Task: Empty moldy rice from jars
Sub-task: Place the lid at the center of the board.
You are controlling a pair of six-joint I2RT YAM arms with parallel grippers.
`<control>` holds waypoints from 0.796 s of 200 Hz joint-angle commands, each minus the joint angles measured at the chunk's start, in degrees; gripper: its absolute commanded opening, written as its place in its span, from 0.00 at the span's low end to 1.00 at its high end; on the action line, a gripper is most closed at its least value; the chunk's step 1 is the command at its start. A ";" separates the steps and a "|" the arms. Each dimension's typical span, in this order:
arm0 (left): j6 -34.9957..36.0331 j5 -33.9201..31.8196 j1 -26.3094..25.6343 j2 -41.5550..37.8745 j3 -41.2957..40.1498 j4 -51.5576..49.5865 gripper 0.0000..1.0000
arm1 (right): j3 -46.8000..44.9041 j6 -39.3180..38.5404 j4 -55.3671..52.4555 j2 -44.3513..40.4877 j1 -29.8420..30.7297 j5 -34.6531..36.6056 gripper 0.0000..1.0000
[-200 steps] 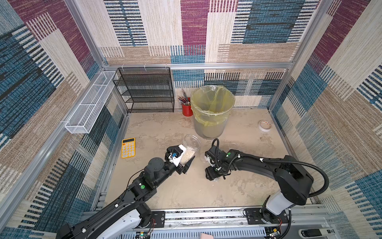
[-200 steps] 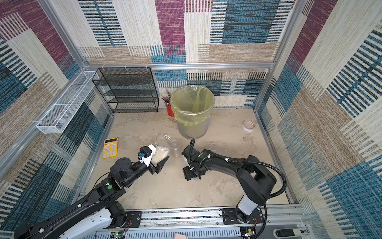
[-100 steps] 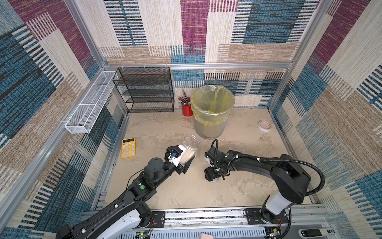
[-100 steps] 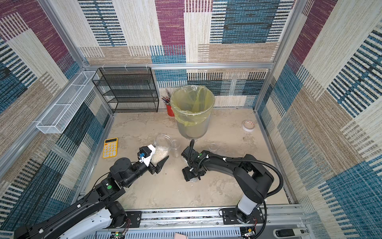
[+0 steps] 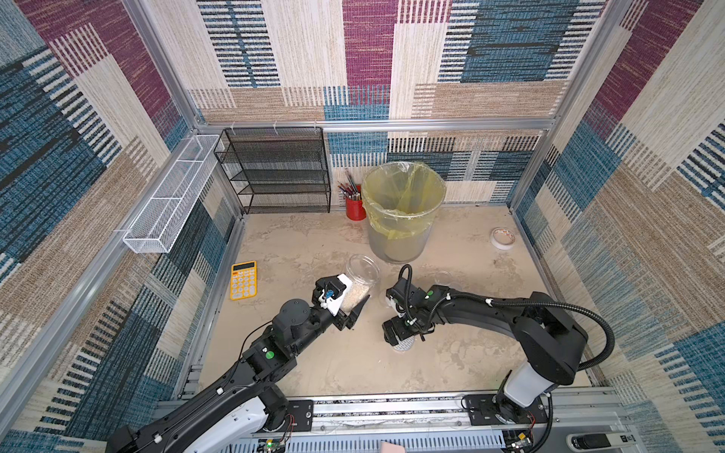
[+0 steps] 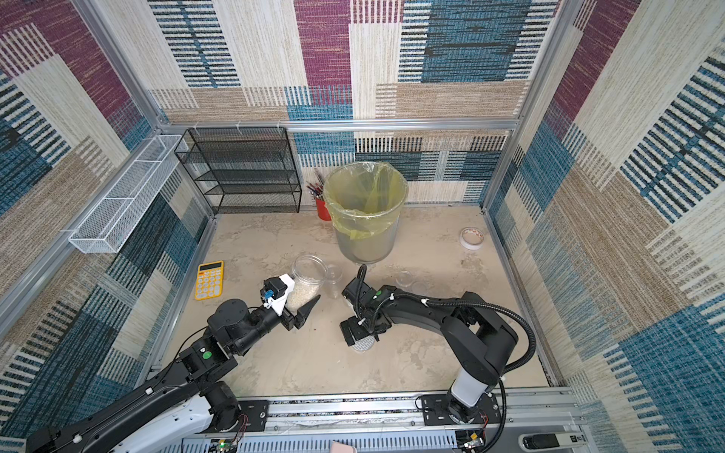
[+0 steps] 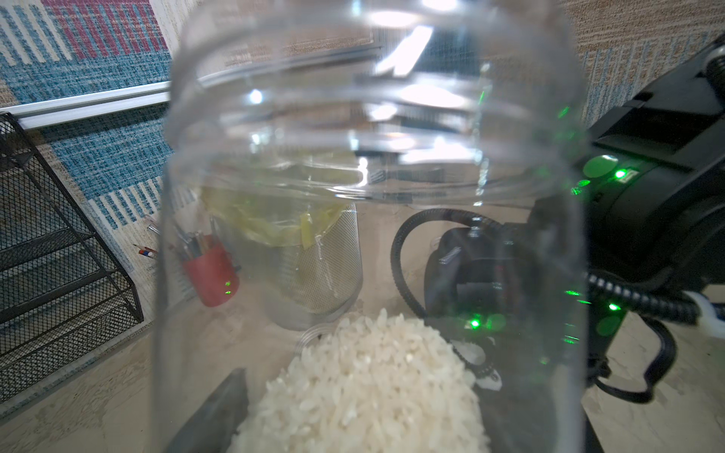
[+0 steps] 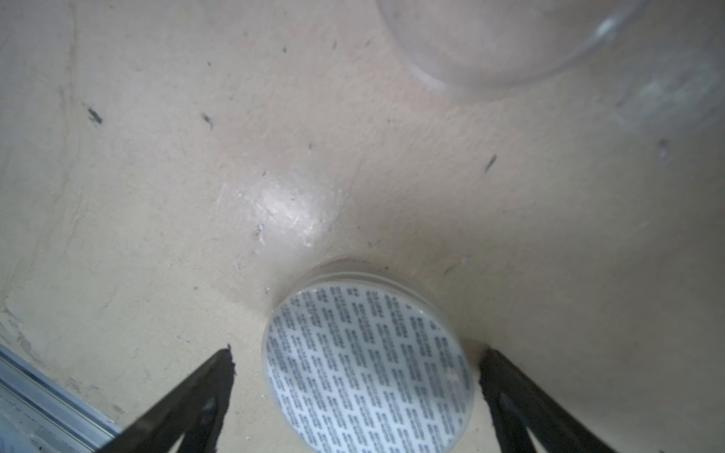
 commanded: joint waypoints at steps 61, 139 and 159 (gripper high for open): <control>-0.14 -0.52 -0.03 -0.12 1.30 0.80 0.46 | 2.92 1.45 -3.20 -2.41 -0.04 3.29 0.99; 2.41 -0.62 0.10 4.37 7.96 -3.00 0.44 | 12.38 2.49 -9.18 -7.62 -0.41 5.42 1.00; 3.72 -0.07 0.74 6.01 10.54 -3.15 0.45 | 12.77 2.49 -9.92 -9.04 -0.92 5.47 0.99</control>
